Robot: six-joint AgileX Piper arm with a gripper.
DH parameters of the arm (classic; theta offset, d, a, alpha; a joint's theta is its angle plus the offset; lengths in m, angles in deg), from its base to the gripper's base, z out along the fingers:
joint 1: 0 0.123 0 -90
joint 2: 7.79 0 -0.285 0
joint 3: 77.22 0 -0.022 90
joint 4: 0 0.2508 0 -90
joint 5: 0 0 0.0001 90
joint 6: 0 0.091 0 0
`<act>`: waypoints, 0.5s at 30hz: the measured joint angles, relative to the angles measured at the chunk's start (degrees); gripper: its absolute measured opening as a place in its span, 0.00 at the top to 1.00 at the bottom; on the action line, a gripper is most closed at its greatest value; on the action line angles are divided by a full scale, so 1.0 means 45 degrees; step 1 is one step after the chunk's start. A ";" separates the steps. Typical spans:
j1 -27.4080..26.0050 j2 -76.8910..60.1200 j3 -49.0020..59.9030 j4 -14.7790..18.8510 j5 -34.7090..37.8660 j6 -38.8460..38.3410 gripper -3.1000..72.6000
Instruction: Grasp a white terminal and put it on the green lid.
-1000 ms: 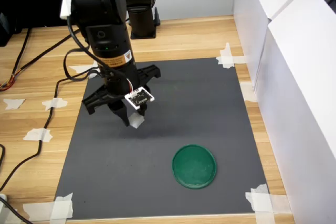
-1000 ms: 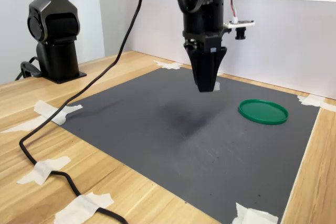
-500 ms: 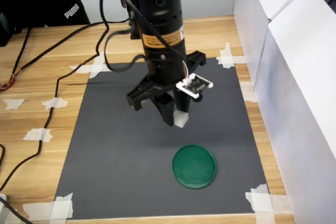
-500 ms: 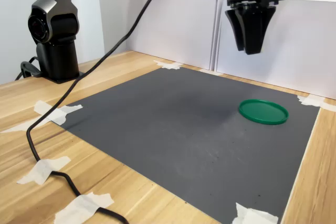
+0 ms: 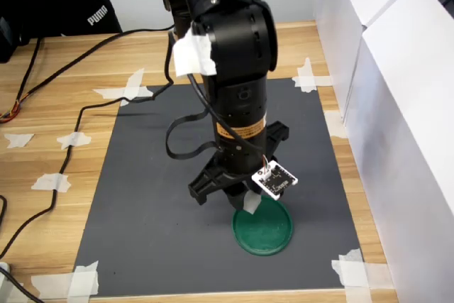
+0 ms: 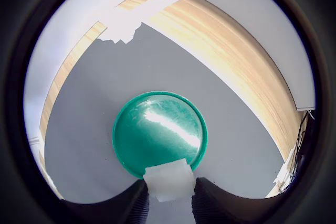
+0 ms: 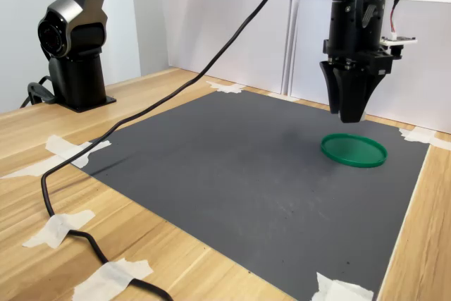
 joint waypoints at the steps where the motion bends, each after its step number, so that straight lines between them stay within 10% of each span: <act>1: 0.0000 0.0090 0.0000 0.0029 -0.0016 0.0000 0.53; 15: 0.0000 0.0828 -0.0026 0.0451 -0.0093 -0.0698 0.52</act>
